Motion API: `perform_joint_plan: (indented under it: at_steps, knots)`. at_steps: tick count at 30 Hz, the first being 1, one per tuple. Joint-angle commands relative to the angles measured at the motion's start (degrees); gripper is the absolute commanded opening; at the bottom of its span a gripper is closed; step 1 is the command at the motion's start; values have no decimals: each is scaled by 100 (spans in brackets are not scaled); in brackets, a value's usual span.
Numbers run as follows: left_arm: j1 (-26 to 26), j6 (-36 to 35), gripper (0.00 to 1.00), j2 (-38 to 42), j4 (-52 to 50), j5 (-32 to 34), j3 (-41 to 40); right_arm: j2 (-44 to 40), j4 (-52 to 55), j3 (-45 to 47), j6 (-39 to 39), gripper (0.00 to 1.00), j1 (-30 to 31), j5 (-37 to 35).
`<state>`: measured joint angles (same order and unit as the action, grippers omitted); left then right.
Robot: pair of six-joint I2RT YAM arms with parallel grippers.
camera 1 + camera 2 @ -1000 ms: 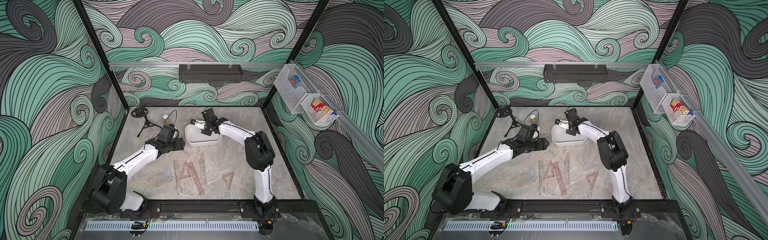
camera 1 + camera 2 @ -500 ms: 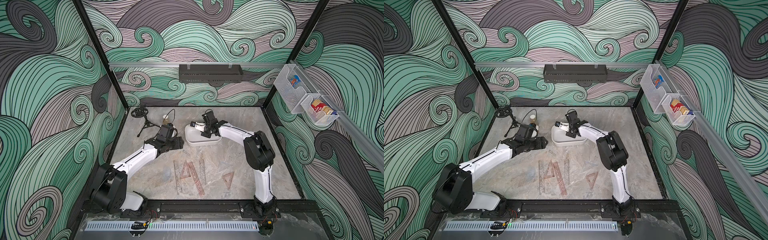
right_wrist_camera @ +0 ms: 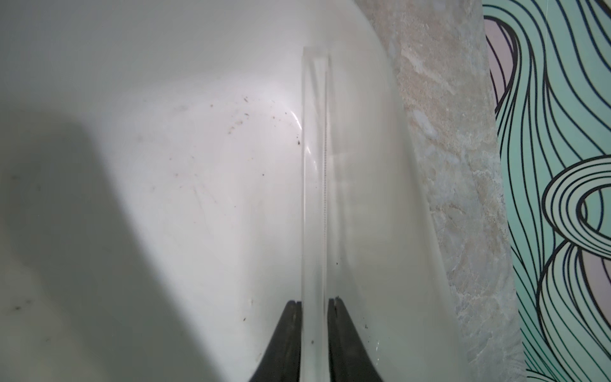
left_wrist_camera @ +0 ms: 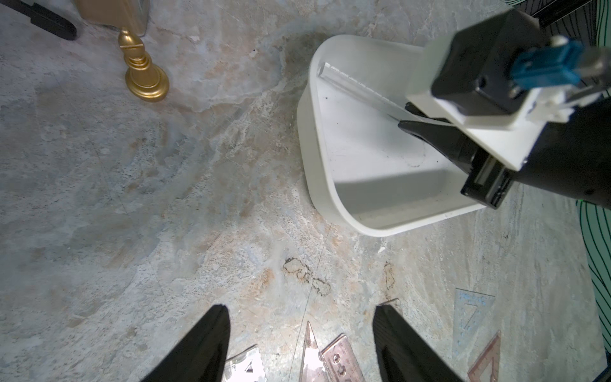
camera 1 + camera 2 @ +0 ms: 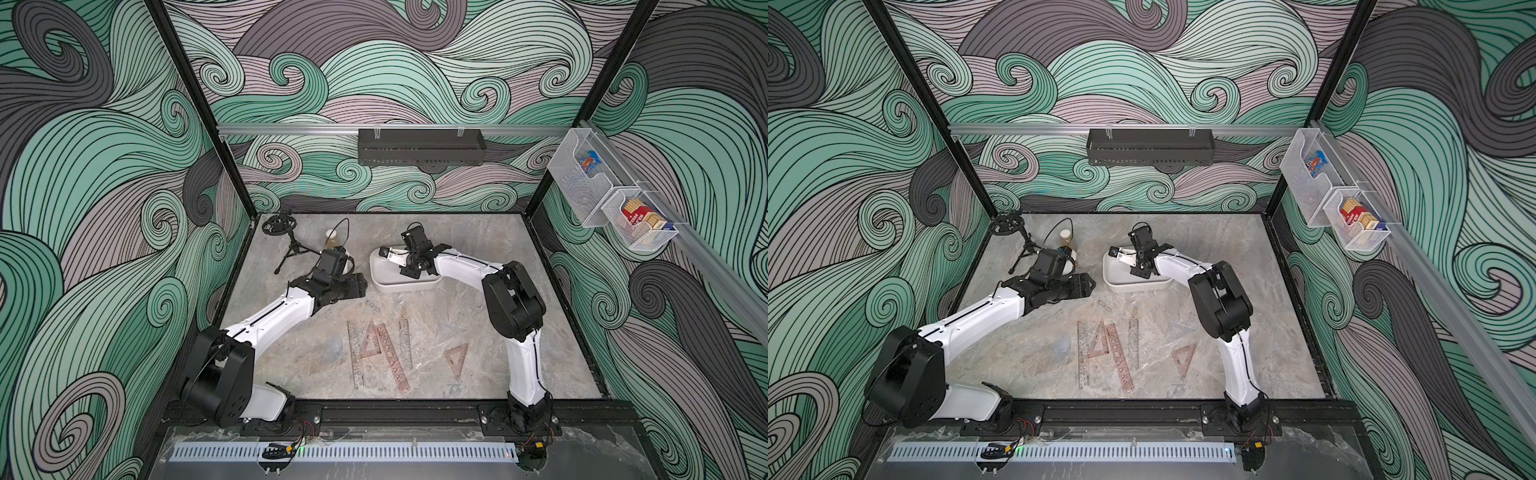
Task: Put the scattered rulers into the storage box
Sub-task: Place the ruler in the storage box.
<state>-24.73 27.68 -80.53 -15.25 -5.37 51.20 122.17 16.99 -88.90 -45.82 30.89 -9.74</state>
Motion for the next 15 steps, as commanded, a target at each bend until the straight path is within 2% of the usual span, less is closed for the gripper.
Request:
perform_joint_plan:
  at_steps: [1, 6, 10, 12, 13, 15]
  knots:
    - [49, -61, 73, -59, 25, 43, 126, 184, -65, -236, 65, 24, -11, -272]
    - [67, -34, 72, -57, 8, -112, 153, 163, -63, -546, 171, 33, -32, -351]
    - [56, 38, 72, -59, 10, -442, 145, -257, -62, -824, 743, 37, -12, -301]
    - [59, 62, 71, -40, 5, -693, 115, -620, -64, -831, 1478, 39, 43, -340]
    - [54, 90, 70, 20, 50, -855, 65, -832, -57, -769, 2117, 44, 77, -483]
    - [21, 163, 70, 164, 184, -1201, -93, -1327, -39, -355, 3457, 45, 136, -777]
